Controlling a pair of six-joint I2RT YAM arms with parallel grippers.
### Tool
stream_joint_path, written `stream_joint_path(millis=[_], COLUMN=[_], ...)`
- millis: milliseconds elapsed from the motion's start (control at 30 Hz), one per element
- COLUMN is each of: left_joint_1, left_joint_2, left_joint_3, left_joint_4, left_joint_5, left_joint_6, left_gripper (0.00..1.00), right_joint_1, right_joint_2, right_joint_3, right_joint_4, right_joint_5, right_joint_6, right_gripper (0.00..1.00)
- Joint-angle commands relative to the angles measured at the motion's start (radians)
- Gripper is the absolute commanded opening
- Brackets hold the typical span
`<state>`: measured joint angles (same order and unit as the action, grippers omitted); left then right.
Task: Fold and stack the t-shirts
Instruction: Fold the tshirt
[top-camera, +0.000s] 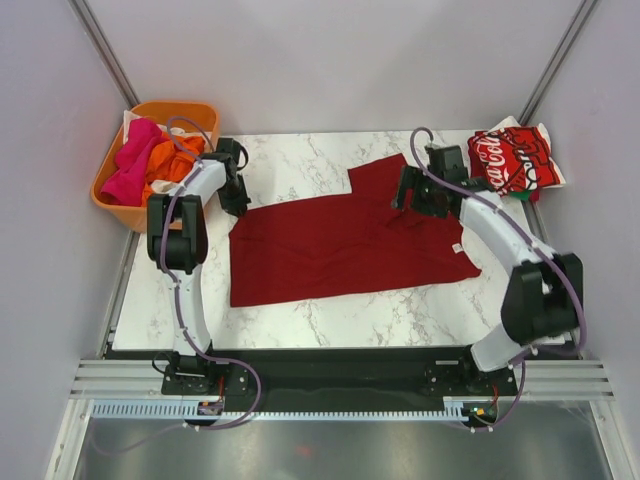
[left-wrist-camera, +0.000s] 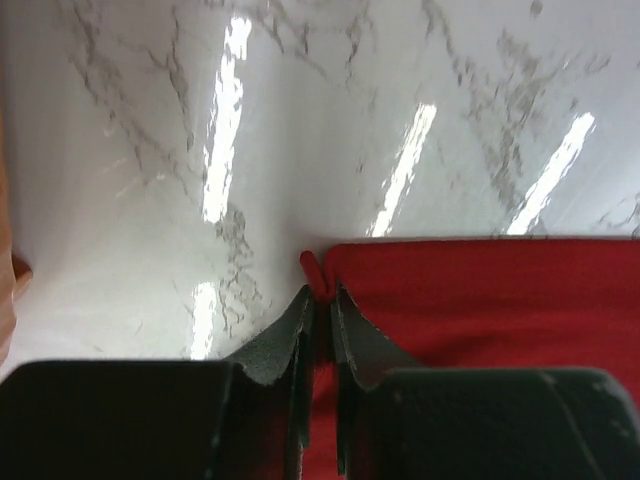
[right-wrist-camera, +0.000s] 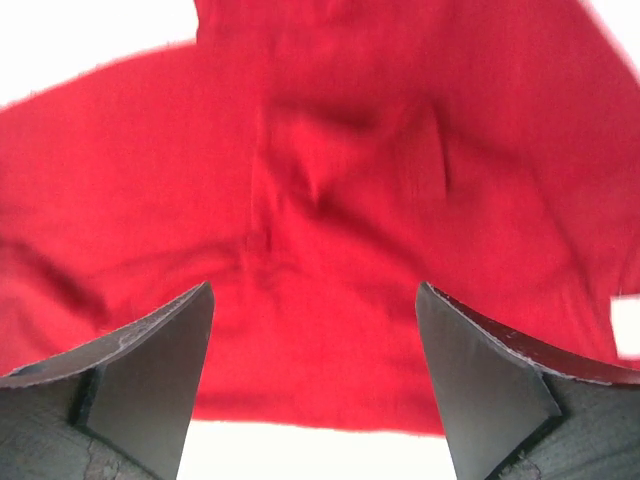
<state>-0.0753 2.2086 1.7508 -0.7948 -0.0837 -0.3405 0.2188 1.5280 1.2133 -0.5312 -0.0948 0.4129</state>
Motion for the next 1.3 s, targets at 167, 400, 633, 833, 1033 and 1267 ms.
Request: stream_joint_path(millis=[167,400,633,833,1033,1267], left_joint_1=[0.006,-0.057,-0.064,-0.063,-0.063,-0.064], left_joint_2=[-0.173,-0.220,-0.254,-0.260,-0.265,-0.267], left_joint_3=[-0.089,-0.140,-0.166,-0.163,-0.162,-0.160], left_joint_4=[-0.139,-0.116,-0.101,-0.098,-0.096,-0.098], left_joint_5=[0.102,0.085,0.154,0.159,0.157,0.162], left_joint_6=[0.041,0.043,0.029,0.020,0.017,0.014], left_gripper=[0.18,0.18,0.18,0.17,0.17,0.16], right_joint_1=[-0.022,-0.070,-0.076,-0.064,-0.039,-0.041], right_joint_2=[0.527,0.946,1.123,1.164,1.182,1.219], right_joint_3=[0.607,1.127,1.227,1.186,1.157,1.178], right_joint_4=[0.013,-0.041,-0.001,0.048,0.088,0.092], right_joint_5=[0.125,0.210,0.193,0.123,0.110,0.135], right_joint_6=[-0.082,-0.106,-0.095,-0.060,-0.034,-0.026], right_gripper=[0.90,0.90,0.90,0.86,0.66,0.10])
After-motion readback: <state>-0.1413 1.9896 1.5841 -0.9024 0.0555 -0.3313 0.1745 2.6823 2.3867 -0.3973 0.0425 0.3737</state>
